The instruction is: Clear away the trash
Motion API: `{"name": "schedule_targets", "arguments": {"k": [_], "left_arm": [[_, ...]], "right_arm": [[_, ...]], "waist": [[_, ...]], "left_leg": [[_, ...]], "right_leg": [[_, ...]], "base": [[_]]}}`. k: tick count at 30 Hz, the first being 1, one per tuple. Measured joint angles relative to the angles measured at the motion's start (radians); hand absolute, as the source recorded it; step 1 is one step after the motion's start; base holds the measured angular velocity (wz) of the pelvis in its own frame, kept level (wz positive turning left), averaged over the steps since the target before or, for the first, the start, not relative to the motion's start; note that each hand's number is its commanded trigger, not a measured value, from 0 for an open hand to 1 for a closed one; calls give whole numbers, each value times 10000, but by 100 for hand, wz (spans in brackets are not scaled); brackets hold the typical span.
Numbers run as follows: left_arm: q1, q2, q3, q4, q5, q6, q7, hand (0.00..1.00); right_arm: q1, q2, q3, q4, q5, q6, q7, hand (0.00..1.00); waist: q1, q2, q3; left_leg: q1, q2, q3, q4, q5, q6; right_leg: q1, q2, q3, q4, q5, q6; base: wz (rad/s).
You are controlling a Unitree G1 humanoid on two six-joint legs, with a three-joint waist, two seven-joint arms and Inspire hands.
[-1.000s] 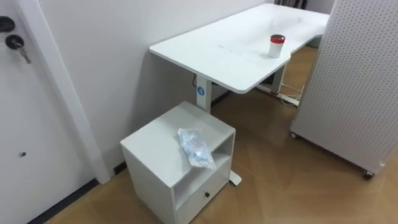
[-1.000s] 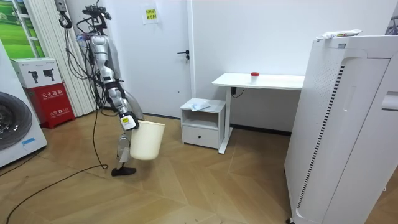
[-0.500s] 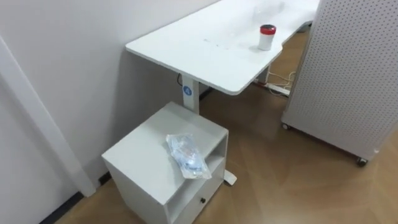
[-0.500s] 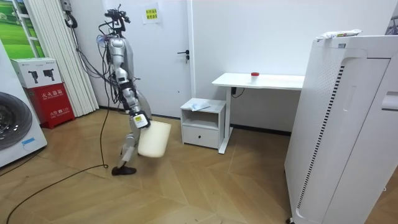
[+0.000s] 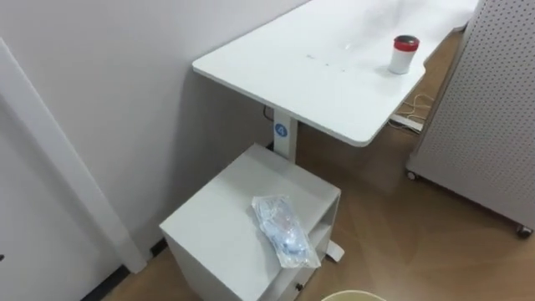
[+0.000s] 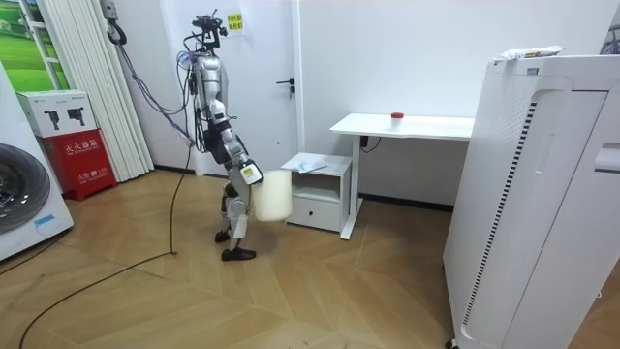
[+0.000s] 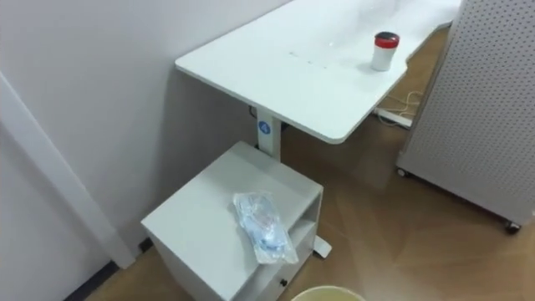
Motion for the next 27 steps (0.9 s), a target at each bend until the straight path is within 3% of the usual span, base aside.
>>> {"name": "schedule_targets", "arguments": {"k": [3,9,12,13,14,15,16,17,18,20,21,24,27], "left_arm": [[150,42,11,2,2,-37,-7,0],[338,35,0,-297,-6,-54,-28,0],[105,35,-12,-328,-3,-161,16,0],[-117,34,-26,-411,-3,-221,114,0],[-260,29,-18,-445,-1,-279,200,0],[-640,13,-26,-578,4,-418,380,0],[-1178,-146,-45,-817,31,-535,530,0],[-1527,-227,-129,-1008,32,-589,614,0],[-2162,-229,-318,-1162,7,-857,891,0],[-2826,-226,-763,-1154,6,-1099,1337,0],[-3235,-234,-1065,-1150,-31,-1208,1608,0],[-4122,-253,-1271,-1148,-516,-1669,2057,0],[-4682,-230,-1414,-1163,-1187,-1736,2488,0]], "right_arm": [[-83,28,382,191,2,-9,111,100],[-185,11,730,262,-7,-40,135,100],[-480,-24,941,441,-18,-76,65,100],[-628,-23,1158,480,-2,-126,-22,100],[-716,-10,1174,517,-13,-158,-30,100],[-1072,48,1207,731,-65,-229,-55,100],[-1323,-8,1176,847,-70,-287,-117,100],[-1436,-59,1139,890,-61,-331,-133,100],[-1715,29,1099,960,-74,-314,-246,100],[-2229,105,1377,1063,-72,-365,-405,100],[-2525,84,1641,1102,-52,-469,-439,100],[-2952,111,2042,998,-62,-695,-491,100],[-2999,90,2496,781,147,-658,-657,100]], "waist": [[-9,-19,14],[-10,-224,-1],[-83,-216,61],[-120,-210,143],[-125,-204,156],[-123,-261,396],[-190,-47,318],[-213,115,303],[18,-29,427],[117,-48,434],[213,-5,475],[-7,309,647],[-235,516,658]], "left_leg": [[427,104,-506,-410,126,-209],[620,267,-531,-505,147,-247],[337,308,-507,-27,141,-257],[-89,386,-485,618,137,-264],[-400,439,-488,1082,137,-265],[-1459,603,-484,2431,25,-551],[-2607,745,-709,1960,53,-804],[-3059,904,-866,1322,609,-770],[-3602,921,-537,1691,817,-302],[-4023,910,-356,1981,795,-259],[-4229,925,-322,2194,781,-241],[-4724,910,-315,2187,796,-114],[-5366,923,-195,2378,901,-123]], "right_leg": [[715,370,10,-717,154,-88],[999,619,13,-1100,175,-129],[904,600,141,-1065,183,-142],[830,576,316,-1054,202,-171],[745,563,418,-1058,207,-179],[589,553,885,-1041,205,-194],[47,648,1341,-824,187,-172],[-379,718,1348,-460,114,-81],[-1178,520,1298,321,-189,102],[-1865,369,875,844,-235,115],[-2131,286,695,978,-233,106],[-2868,190,652,1437,-195,33],[-3758,44,641,2082,-192,-81]], "base": [[-9],[-6],[-3],[4],[21],[45],[56],[42],[5],[-31],[-50],[-24],[-12]]}}
